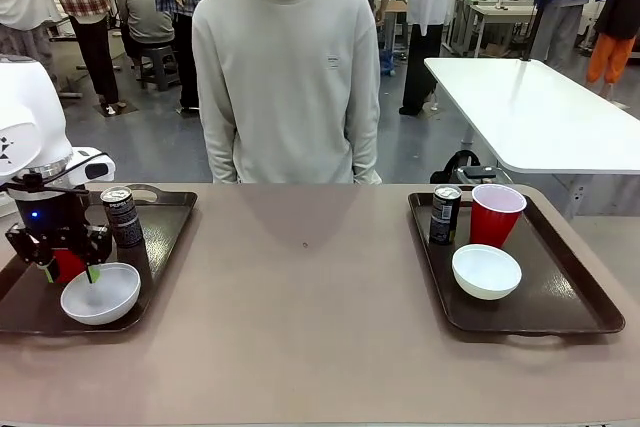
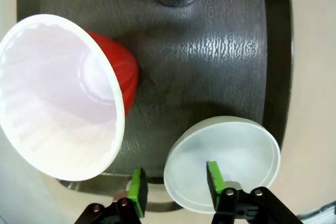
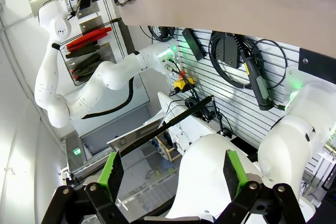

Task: Prepare tableware on both trays.
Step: Pick up a Picnic Bowl from the table and place it on a Handle tray.

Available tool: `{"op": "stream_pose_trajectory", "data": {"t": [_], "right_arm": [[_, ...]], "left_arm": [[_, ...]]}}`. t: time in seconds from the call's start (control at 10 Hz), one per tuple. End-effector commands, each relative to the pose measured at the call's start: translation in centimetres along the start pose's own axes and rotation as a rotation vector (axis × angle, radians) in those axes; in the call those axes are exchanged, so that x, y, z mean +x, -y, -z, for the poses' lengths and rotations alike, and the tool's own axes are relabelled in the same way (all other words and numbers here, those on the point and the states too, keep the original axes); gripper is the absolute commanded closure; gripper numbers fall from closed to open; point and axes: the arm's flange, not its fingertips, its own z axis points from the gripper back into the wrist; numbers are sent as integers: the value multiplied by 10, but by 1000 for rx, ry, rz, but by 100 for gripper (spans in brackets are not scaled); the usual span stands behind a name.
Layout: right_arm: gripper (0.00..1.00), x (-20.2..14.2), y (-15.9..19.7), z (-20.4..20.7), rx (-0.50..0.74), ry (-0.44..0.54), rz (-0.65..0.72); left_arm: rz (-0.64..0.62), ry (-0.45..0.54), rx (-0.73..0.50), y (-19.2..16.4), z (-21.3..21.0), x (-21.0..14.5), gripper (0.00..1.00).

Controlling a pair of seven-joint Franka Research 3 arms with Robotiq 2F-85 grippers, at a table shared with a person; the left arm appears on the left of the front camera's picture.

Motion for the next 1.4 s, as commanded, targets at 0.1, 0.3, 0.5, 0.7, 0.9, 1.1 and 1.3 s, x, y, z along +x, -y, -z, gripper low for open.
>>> {"op": "stream_pose_trajectory", "data": {"t": [0.1,0.3,0.5,0.7,0.9,1.1,1.3], "right_arm": [[0,-1,1,2,13,1,-19],[0,-1,1,2,13,1,-19],[0,-1,1,2,13,1,-19],[0,-1,1,2,13,1,-19],[0,-1,1,2,13,1,-19],[0,-1,1,2,13,1,-19],[0,-1,1,2,13,1,-19]], "left_arm": [[7,47,-3,6,-22,-10,6],[25,71,-30,10,-34,-14,0],[53,84,-41,17,-42,-20,0],[50,106,-38,17,-52,-31,0],[42,99,-16,17,-45,-16,0],[42,99,-16,17,-45,-16,0],[45,96,-15,18,-45,-19,0]]}}
